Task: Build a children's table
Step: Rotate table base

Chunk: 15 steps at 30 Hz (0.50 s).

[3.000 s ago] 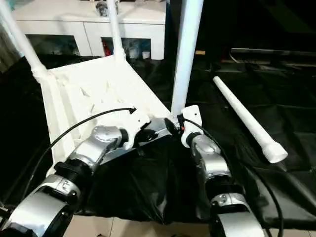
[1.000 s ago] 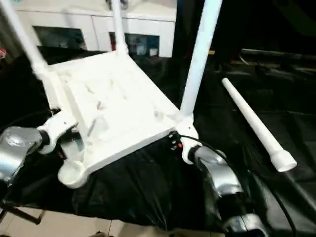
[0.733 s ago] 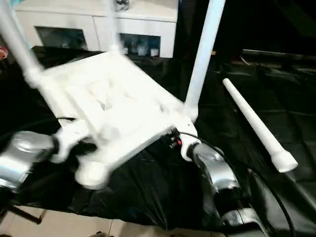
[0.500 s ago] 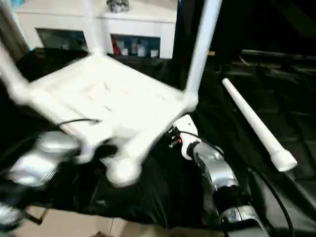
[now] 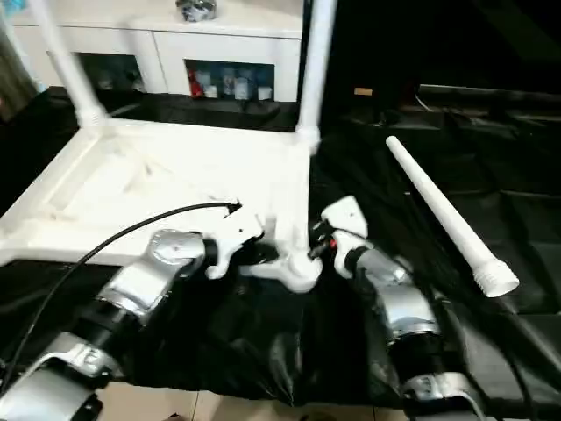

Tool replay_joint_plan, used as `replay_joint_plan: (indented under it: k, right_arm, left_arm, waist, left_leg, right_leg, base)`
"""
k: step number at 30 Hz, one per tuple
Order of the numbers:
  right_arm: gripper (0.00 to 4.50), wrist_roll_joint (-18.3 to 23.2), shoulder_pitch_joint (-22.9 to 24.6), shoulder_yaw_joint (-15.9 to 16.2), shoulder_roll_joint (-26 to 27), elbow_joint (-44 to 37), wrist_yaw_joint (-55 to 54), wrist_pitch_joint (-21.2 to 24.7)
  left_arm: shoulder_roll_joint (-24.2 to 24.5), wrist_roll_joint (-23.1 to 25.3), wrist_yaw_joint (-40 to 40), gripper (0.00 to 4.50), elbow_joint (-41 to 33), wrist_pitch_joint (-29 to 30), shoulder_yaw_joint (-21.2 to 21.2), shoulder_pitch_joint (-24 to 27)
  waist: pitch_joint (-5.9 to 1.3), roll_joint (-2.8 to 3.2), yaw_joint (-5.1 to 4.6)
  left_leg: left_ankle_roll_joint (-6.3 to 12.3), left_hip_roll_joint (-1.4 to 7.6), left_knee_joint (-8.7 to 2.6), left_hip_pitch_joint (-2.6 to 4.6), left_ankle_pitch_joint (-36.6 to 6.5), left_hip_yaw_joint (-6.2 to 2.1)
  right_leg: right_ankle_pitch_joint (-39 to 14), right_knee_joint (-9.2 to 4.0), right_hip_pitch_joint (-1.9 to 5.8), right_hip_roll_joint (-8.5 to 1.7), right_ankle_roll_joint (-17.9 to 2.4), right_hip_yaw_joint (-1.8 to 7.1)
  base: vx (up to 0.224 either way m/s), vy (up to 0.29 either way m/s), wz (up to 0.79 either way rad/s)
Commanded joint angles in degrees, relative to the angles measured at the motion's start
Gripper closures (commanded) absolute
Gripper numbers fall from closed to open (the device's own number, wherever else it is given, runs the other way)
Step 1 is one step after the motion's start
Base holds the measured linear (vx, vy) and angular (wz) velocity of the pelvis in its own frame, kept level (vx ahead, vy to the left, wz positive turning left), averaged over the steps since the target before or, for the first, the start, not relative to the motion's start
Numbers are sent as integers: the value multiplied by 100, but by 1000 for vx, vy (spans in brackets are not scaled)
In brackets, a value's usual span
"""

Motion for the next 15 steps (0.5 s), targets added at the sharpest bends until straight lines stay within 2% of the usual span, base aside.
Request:
replay_joint_plan:
  k: [1, 3, 5, 6, 8, 9, 10, 11, 12, 13, 15]
  right_arm:
    - [442, 134, -126, -308, -112, -132, -208, 268]
    - [442, 169, -170, -393, -138, -128, -262, 334]
    - [416, 186, -212, -458, -179, -134, -296, 426]
    - [416, 195, -311, -569, -300, -118, -358, 604]
    - [395, 114, -413, -616, -429, -39, -454, 694]
    - [385, 61, -483, -648, -518, 26, -519, 759]
    - [375, -11, -615, -713, -664, 187, -649, 850]
    - [375, -102, -769, -759, -847, 434, -749, 898]
    - [358, -160, -867, -765, -970, 617, -763, 847]
    - [358, -149, -963, -823, -1061, 791, -774, 812]
    - [338, -112, -1131, -934, -1189, 1077, -808, 791]
  left_arm:
    - [44, -174, -50, 450, -114, -381, 185, 72]
    - [49, -273, -114, 450, -232, -427, 245, 127]
    - [54, -366, -160, 450, -350, -479, 297, 180]
    - [112, -465, -139, 450, -576, -518, 356, 263]
    - [160, -656, -272, 418, -810, -260, 454, 326]
    - [192, -744, -336, 410, -941, -134, 503, 360]
    - [210, -828, -333, 407, -1085, 5, 601, 393]
    - [194, -873, -204, 407, -1164, 61, 716, 398]
    - [181, -877, -71, 381, -1181, 124, 798, 384]
    - [160, -826, 104, 381, -1159, 67, 855, 362]
    - [156, -839, 188, 369, -1145, 55, 919, 344]
  waist:
    - [-398, -50, 18]
    - [-395, -55, 21]
    - [-389, -51, 17]
    - [-389, -53, 14]
    - [-391, -55, 13]
    - [-389, -83, 6]
    - [-392, -80, 9]
    - [-389, -118, -7]
    - [-389, -108, -2]
    - [-385, -148, -13]
    - [-387, -136, -7]
  left_leg:
    - [348, 110, -361, 21, -1049, -67]
    - [316, 106, -362, 20, -1089, -63]
    - [291, 114, -365, 25, -1113, -60]
    - [284, 116, -363, 33, -1119, -59]
    - [273, 115, -364, 20, -1048, -58]
    - [259, 120, -363, 24, -1037, -53]
    - [249, 112, -353, 25, -999, -49]
    - [253, 104, -347, 23, -963, -42]
    - [250, 102, -343, 30, -959, -41]
    - [253, 92, -326, 27, -963, -22]
    - [292, 81, -316, 20, -971, -24]
  right_leg:
    - [-1342, -394, 320, -249, -1241, 218]
    - [-1455, -402, 318, -250, -1212, 217]
    - [-1501, -404, 306, -251, -1203, 217]
    - [-1492, -398, 300, -245, -1204, 220]
    - [-1402, -377, 310, -241, -1235, 219]
    - [-1405, -367, 309, -242, -1238, 220]
    - [-1425, -359, 307, -243, -1243, 219]
    - [-1454, -361, 308, -231, -1239, 219]
    - [-1483, -366, 306, -234, -1244, 215]
    - [-1528, -380, 297, -225, -1228, 216]
    - [-1586, -378, 299, -226, -1177, 211]
  base:
    - [0, 0, 0]
    - [0, 0, 0]
    - [0, 0, 0]
    - [0, 0, 0]
    - [0, 0, 0]
    - [0, 0, 0]
    - [0, 0, 0]
    - [0, 0, 0]
    - [0, 0, 0]
    - [0, 0, 0]
    - [0, 0, 0]
